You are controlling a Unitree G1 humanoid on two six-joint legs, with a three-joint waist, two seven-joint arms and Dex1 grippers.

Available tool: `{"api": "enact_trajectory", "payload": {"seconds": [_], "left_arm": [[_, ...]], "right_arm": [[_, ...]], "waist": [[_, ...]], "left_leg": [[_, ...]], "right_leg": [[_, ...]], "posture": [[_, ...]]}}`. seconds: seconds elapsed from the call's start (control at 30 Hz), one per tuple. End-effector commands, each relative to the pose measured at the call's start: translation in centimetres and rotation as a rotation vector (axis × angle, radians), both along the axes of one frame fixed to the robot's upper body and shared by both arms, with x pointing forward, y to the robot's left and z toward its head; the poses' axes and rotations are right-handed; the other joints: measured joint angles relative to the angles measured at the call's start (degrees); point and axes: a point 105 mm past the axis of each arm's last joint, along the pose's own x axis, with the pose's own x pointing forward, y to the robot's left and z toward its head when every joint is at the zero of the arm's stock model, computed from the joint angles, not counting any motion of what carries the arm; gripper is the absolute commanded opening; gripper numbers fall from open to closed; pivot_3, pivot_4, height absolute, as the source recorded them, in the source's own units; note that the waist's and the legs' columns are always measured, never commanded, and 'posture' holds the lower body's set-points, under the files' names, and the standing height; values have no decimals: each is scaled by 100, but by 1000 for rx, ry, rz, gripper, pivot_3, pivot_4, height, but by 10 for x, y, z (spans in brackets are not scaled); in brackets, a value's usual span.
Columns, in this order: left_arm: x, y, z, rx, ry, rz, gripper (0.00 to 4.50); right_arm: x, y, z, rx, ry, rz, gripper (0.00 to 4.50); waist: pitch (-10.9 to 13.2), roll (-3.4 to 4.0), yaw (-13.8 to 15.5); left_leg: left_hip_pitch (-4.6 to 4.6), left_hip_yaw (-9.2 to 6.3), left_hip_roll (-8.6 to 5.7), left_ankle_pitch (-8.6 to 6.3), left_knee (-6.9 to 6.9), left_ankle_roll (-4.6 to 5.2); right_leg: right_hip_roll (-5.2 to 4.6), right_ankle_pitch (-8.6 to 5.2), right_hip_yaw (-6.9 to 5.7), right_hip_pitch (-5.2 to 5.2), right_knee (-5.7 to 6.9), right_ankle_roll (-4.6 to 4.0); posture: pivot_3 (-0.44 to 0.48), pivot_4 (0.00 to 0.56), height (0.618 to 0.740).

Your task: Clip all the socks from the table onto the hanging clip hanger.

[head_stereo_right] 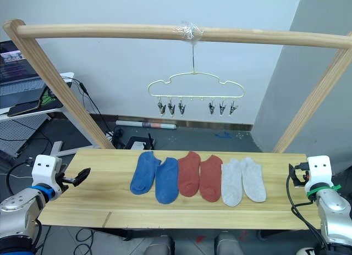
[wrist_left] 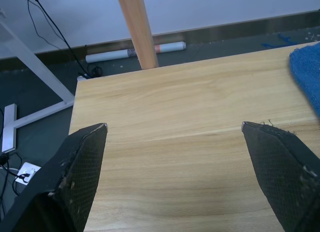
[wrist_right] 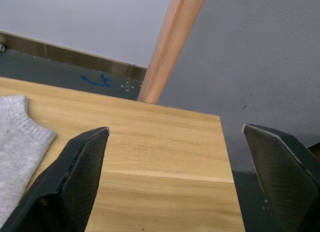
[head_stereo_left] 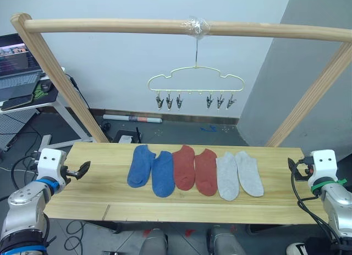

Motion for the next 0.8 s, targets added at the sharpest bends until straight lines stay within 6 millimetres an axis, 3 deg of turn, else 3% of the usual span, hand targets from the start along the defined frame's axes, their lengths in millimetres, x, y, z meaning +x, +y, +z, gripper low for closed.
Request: {"api": "enact_trajectory", "payload": {"seconds": [0.03,0.33,0.53,0.67,0.8], "left_arm": [[7,4,15,28,-48,9,4479],[14,2,32,3,-124,29,4479],[17,-14,55,-52,-203,-21,4479],[16,-39,76,-72,-249,-65,4479],[15,-77,93,-94,-294,-136,4479]], "right_arm": [[3,-6,20,-34,-61,-13,4500],[8,1,23,-30,-74,12,4500],[16,9,29,-34,-92,43,4500],[29,33,46,-52,-138,151,4500],[43,65,61,-38,-176,276,4500]], "waist": [[0,0,0],[0,0,-11],[6,2,-14],[45,13,-32],[74,26,-49]], "left_leg": [[0,0,0,0,0,0],[6,0,0,1,1,1],[9,-1,0,1,3,1],[8,0,1,1,3,1],[8,1,2,2,7,2]], "right_leg": [[0,0,0,0,0,0],[1,1,2,5,3,1],[2,1,2,8,7,1],[2,1,6,8,6,1],[4,2,9,8,9,3]], "posture": [[108,101,740],[97,121,740],[87,142,740],[79,161,740],[80,168,740]]}}
